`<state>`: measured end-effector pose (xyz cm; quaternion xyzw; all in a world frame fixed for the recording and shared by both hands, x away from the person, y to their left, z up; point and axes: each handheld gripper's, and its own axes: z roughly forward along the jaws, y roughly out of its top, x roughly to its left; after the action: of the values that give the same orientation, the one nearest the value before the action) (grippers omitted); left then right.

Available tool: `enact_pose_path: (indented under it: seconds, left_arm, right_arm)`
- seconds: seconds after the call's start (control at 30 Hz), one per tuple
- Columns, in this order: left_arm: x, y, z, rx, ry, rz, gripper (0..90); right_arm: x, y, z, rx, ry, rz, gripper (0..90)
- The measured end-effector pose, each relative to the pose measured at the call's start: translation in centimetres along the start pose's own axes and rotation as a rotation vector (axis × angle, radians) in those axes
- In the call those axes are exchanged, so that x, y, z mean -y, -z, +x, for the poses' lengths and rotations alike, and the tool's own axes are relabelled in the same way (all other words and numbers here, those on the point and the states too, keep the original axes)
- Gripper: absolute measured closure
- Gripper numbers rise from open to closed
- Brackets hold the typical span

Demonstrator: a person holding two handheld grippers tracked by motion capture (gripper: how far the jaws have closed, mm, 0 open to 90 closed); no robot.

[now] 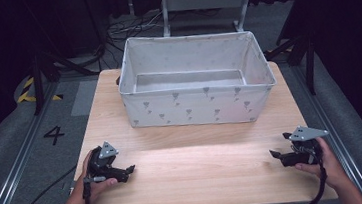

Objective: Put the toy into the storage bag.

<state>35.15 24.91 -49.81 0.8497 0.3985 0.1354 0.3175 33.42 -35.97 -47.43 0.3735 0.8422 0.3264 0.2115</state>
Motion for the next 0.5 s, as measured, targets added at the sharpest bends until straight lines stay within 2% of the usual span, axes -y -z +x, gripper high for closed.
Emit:
enact_pose_path:
  seconds: [0.07, 0.27, 0.3, 0.33, 0.37, 0.43, 0.5]
  left_arm:
    - [0.0, 0.0, 0.0, -0.004, -0.002, 0.000, 0.5]
    - [0.0, 0.0, 0.0, -0.006, 0.000, 0.000, 0.5]
    - [0.0, 0.0, 0.0, -0.006, 0.001, 0.000, 0.5]
    - [0.0, 0.0, 0.0, -0.006, 0.001, 0.000, 0.5]
    - [0.0, 0.0, 0.0, -0.006, 0.001, 0.000, 0.5]
    - [0.0, 0.0, -0.1, -0.008, 0.001, 0.000, 0.5]
    - [0.0, 0.0, -0.1, -0.008, 0.002, 0.002, 0.5]
  right_arm:
    - [0.8, 0.1, 0.0, -0.008, -0.043, -0.011, 17.8]
    - [3.1, -0.2, 0.1, 0.029, -0.092, 0.005, 17.3]
    - [3.4, -0.3, 0.0, 0.032, -0.110, -0.006, 16.7]
    - [3.4, -0.3, 0.0, 0.032, -0.110, -0.006, 16.7]
    - [3.6, -0.4, -0.1, 0.026, -0.135, -0.021, 16.7]
    - [3.8, -0.4, -0.4, 0.006, -0.174, -0.015, 15.3]
    - [3.8, -0.5, -0.5, 0.002, -0.180, -0.012, 14.3]
